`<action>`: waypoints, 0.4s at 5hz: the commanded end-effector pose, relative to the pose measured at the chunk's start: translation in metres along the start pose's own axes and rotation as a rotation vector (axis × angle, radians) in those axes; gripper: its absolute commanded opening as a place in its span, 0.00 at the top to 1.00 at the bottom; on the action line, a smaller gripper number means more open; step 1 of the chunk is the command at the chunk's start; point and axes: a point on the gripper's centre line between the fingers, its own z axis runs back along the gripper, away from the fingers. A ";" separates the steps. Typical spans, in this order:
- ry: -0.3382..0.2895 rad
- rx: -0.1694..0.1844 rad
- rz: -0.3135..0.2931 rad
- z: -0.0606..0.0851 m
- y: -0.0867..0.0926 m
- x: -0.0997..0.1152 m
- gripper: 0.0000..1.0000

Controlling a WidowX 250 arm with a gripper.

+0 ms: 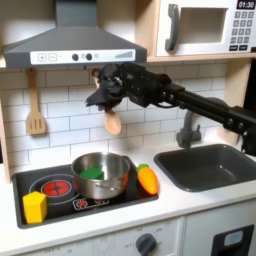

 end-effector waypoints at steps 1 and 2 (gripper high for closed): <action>0.087 -0.017 0.001 0.008 0.001 -0.019 1.00; 0.127 -0.017 0.000 0.016 0.001 -0.027 1.00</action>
